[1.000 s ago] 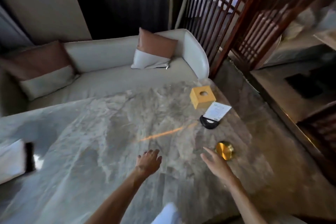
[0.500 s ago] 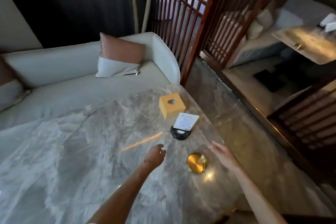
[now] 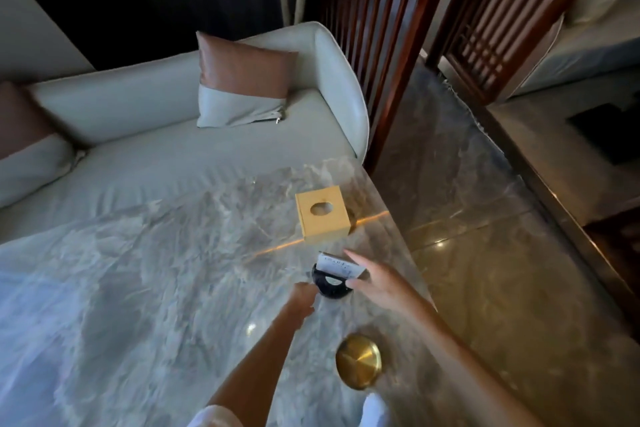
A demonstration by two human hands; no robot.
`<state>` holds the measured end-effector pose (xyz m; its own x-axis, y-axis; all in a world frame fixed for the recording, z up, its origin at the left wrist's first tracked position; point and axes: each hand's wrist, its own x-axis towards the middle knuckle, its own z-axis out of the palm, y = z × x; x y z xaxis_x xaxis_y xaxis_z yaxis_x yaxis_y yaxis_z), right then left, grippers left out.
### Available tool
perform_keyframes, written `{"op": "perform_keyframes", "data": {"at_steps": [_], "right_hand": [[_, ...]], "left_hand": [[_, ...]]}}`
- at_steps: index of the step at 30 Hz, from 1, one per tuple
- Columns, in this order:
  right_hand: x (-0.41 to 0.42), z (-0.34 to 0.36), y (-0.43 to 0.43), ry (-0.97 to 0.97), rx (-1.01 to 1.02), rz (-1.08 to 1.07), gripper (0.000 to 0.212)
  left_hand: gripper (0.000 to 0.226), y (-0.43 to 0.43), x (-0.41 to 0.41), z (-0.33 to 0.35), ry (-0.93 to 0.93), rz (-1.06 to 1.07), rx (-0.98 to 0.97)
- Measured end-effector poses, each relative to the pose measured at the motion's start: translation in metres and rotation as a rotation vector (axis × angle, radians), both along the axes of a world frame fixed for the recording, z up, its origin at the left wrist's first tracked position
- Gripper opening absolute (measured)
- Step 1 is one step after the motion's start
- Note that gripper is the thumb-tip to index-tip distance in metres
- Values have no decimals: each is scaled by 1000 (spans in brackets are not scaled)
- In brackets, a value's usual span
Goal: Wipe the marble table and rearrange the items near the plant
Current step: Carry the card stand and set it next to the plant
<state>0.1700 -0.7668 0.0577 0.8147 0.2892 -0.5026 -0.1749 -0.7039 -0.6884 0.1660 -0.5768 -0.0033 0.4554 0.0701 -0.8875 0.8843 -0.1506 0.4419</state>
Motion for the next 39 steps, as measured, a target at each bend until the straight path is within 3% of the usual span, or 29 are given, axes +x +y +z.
{"op": "perform_keyframes", "data": {"at_steps": [3, 9, 12, 15, 18, 21, 24, 26, 30, 34, 37, 39], "right_hand": [[8, -5, -3, -15, 32, -26, 48], [5, -1, 1, -97, 45, -45, 33], [6, 7, 2, -84, 24, -30, 31], [6, 24, 10, -89, -14, 38, 31], [4, 48, 27, -126, -38, 140, 30], [-7, 75, 54, -166, -77, 213, 29], [-31, 105, 92, -215, -46, 219, 27], [-59, 119, 121, -212, 103, 128, 35], [-127, 110, 169, -129, 507, -298, 49], [-200, 66, 212, 150, 360, -617, 51], [-245, 34, 236, 466, 554, -734, 56], [-266, 24, 249, 562, 725, -783, 50]], "left_hand": [[23, 0, -2, -16, 1, 133, -128], [11, -7, -5, -10, -31, 183, -220], [56, -6, -11, 1, -124, 44, -204], [84, 5, -21, 26, -430, -108, -124], [64, 36, -34, 55, -699, -260, 14], [33, 77, -55, 96, -800, -384, 89], [25, 115, -82, 130, -950, -476, 289], [23, 140, -106, 144, -1051, -478, 468], [20, 190, -161, 157, -1074, -349, 564], [17, 237, -213, 168, -1028, -149, 451], [23, 262, -247, 178, -1003, -44, 350], [20, 272, -268, 184, -981, -2, 330]]}}
